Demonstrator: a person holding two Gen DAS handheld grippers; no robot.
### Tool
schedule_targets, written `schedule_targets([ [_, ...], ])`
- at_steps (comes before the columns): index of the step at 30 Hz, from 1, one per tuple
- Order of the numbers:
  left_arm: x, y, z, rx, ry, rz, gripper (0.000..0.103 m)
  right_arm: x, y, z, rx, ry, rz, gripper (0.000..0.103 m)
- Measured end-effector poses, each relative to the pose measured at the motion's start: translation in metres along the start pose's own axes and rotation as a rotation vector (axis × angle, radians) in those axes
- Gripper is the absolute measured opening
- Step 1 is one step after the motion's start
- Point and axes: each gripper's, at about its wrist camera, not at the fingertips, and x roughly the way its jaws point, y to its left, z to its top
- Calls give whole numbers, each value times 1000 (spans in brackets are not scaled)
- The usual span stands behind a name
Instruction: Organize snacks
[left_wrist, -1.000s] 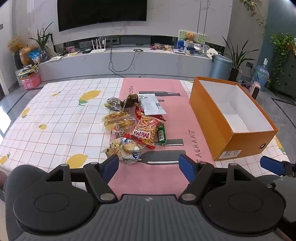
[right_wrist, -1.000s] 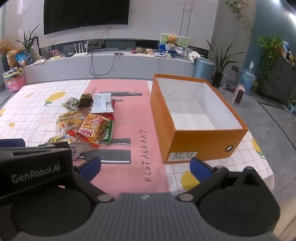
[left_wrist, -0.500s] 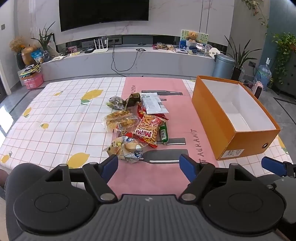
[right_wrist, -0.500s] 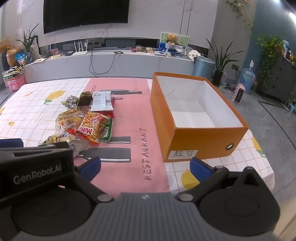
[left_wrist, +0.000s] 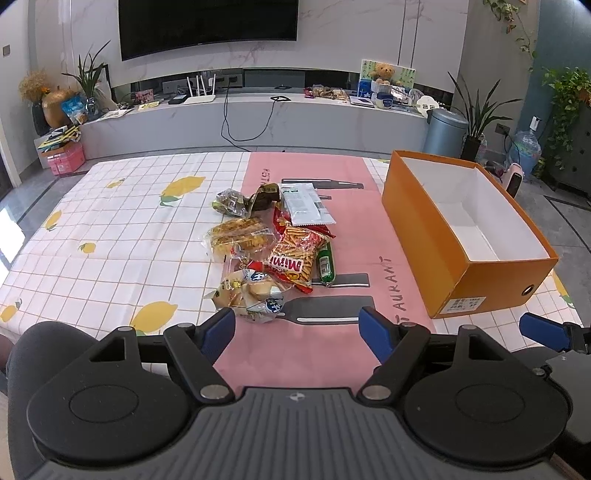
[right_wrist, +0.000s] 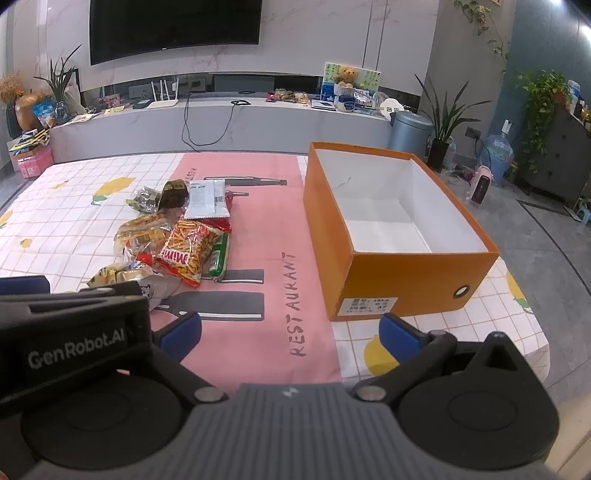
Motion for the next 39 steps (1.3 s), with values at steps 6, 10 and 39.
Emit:
schedule_targets([
  [6,2,1,0,-3,6,1,89,2,1,0,-3,5,-3,100],
  [10,3,1,-1,-7,10,0,89,3,2,0,-8,5,-3,100],
  [39,11,2,-4,-29,45,-3,89,9,6,-3,-34,11,-15,100],
])
